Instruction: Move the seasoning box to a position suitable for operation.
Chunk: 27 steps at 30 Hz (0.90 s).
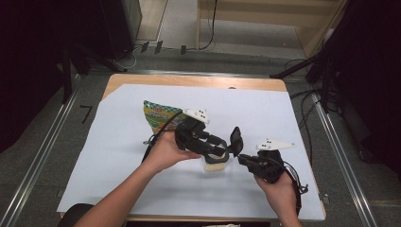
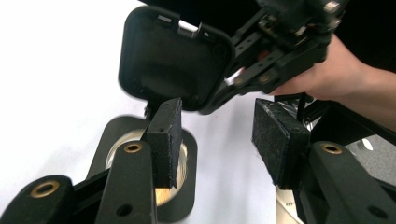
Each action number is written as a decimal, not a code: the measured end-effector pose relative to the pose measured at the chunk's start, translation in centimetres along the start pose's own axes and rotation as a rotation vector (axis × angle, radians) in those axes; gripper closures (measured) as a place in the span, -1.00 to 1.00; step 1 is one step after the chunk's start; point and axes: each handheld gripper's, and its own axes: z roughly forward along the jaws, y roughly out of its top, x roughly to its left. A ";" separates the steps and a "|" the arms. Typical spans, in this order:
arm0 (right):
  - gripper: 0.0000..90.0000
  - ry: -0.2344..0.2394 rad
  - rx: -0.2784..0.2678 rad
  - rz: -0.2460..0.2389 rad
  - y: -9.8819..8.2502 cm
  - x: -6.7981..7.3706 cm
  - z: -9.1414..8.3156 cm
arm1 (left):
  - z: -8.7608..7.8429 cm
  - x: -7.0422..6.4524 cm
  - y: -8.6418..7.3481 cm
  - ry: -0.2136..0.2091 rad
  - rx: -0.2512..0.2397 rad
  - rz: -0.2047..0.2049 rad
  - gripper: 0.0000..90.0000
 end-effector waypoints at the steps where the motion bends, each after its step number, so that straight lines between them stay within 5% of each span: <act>1: 0.87 0.000 0.000 0.000 0.0 0.0 0.0 | -0.3 0.1 -0.2 0.003 -0.003 0.000 0.17; 7: 0.75 0.081 -0.013 -0.023 -0.6 1.7 -0.9 | -2.1 0.7 -0.9 0.008 -0.015 -0.026 0.05; 12: 0.67 0.135 0.009 -0.133 -0.2 4.1 -0.3 | -3.5 0.7 -2.0 0.040 -0.029 -0.029 0.03; 27: 0.23 0.189 -0.009 -0.196 0.6 6.7 1.7 | -7.3 1.8 -3.6 0.084 -0.021 -0.070 0.02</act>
